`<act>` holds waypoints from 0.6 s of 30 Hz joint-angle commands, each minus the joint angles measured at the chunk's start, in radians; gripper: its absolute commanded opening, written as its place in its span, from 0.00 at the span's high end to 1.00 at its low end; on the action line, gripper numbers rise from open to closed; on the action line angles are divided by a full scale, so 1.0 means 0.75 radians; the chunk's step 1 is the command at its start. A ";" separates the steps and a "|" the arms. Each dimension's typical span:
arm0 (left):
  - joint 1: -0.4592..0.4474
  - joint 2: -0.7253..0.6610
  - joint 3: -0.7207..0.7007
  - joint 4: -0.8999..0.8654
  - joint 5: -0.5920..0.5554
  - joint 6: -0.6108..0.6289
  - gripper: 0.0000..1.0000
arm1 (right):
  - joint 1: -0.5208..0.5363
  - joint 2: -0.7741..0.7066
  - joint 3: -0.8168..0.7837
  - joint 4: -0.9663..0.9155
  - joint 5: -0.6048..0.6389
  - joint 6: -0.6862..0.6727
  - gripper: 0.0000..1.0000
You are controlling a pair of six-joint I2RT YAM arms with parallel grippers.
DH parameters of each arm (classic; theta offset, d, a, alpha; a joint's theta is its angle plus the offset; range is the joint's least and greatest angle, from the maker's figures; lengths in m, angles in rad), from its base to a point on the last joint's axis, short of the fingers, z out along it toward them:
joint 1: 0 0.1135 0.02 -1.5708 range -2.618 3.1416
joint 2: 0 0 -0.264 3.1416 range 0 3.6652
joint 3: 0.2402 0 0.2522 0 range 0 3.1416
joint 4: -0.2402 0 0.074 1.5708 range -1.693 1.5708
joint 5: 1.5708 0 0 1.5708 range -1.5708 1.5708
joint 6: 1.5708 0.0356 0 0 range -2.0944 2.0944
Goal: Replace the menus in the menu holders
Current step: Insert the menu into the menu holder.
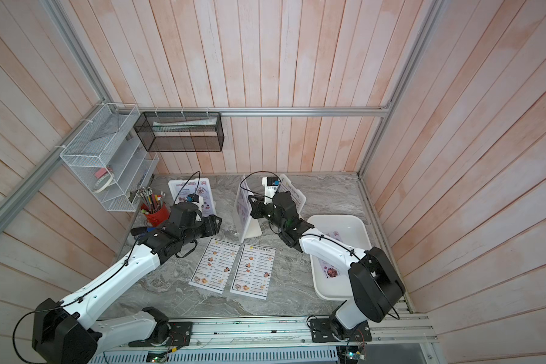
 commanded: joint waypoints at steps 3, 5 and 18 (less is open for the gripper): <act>-0.048 -0.019 0.047 0.035 -0.003 -0.020 0.36 | 0.027 0.023 0.044 -0.044 -0.028 -0.018 0.94; -0.090 0.012 0.126 0.039 -0.015 -0.004 0.32 | 0.043 0.035 0.049 -0.053 -0.037 -0.027 0.93; -0.110 0.254 0.433 0.190 0.194 0.025 0.12 | -0.019 -0.114 0.091 -0.217 0.047 -0.103 0.69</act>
